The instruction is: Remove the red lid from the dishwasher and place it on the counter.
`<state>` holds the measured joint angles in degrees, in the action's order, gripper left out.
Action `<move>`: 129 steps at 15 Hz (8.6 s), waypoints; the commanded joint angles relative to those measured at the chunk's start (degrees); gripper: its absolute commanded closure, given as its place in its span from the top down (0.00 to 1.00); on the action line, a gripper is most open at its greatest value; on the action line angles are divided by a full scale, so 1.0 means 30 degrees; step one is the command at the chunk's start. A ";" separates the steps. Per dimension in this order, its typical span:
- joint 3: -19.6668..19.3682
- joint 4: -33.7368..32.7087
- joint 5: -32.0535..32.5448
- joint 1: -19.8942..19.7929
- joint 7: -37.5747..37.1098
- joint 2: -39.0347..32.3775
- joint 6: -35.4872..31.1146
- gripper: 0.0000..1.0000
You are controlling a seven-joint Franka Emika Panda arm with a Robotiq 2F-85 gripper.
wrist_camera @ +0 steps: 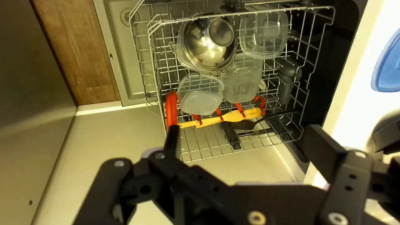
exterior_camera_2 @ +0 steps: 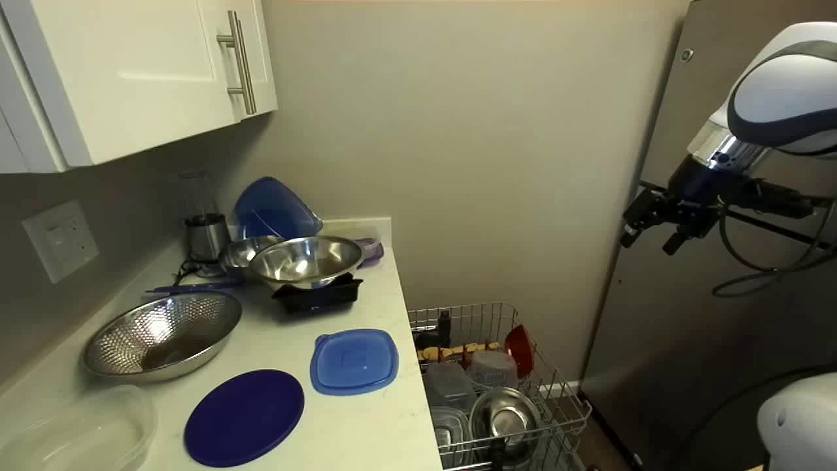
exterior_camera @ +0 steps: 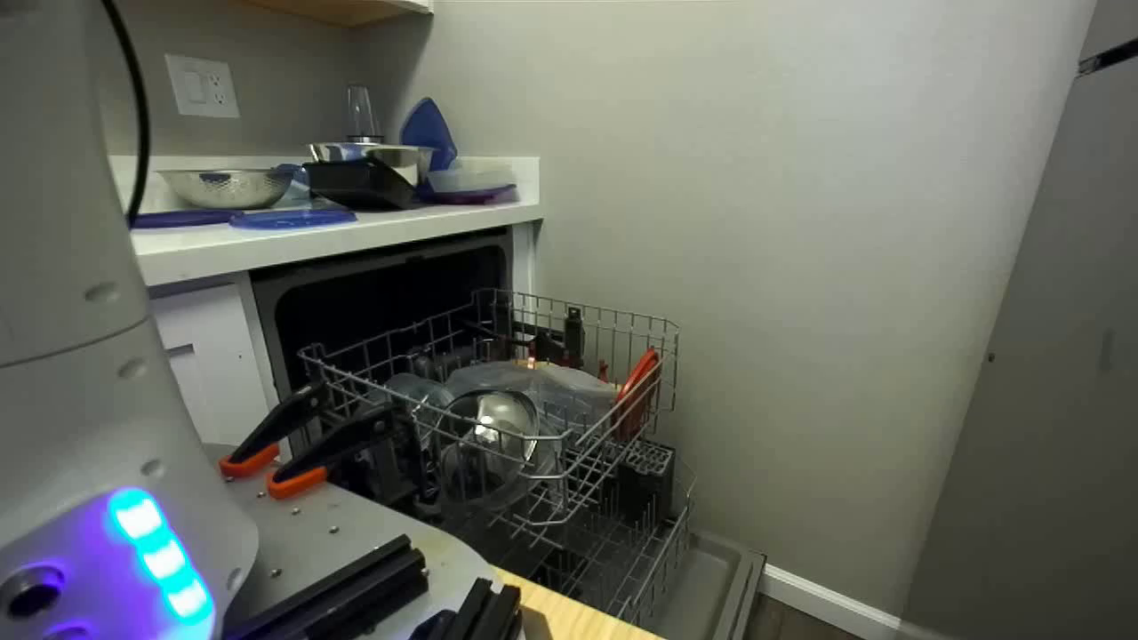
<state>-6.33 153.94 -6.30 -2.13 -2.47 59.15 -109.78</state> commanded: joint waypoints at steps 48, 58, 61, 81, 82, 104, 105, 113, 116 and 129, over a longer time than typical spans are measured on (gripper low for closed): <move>0.0979 -0.8225 0.0398 -0.0004 0.4745 -2.3323 -1.1685 1.00; 0.1029 -1.1621 0.1017 -0.0102 0.4921 -2.6301 -0.9957 1.00; 0.1251 -1.4347 0.1236 -0.0283 0.5050 -2.8575 -0.8682 1.00; 0.1778 -3.1635 0.2720 -0.0480 0.4899 -4.1531 0.0389 1.00; 0.1801 -3.1790 0.2695 -0.0578 0.4946 -4.1758 0.0470 1.00; 0.2173 -3.4820 0.1469 -0.0694 0.4161 -4.5025 -0.0601 1.00; 0.2291 -3.4846 0.1279 -0.0715 0.4119 -4.4947 -0.0537 1.00; 0.2120 -3.4901 0.1083 -0.0554 0.3631 -4.4962 -0.1018 1.00; 0.2000 -3.4779 0.1191 -0.0511 0.3354 -4.4923 -0.1197 1.00; 0.1712 -3.4768 0.1199 -0.0476 0.3186 -4.5327 -0.1456 1.00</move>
<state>-1.01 48.36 -2.44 -3.57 8.33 -77.15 -113.34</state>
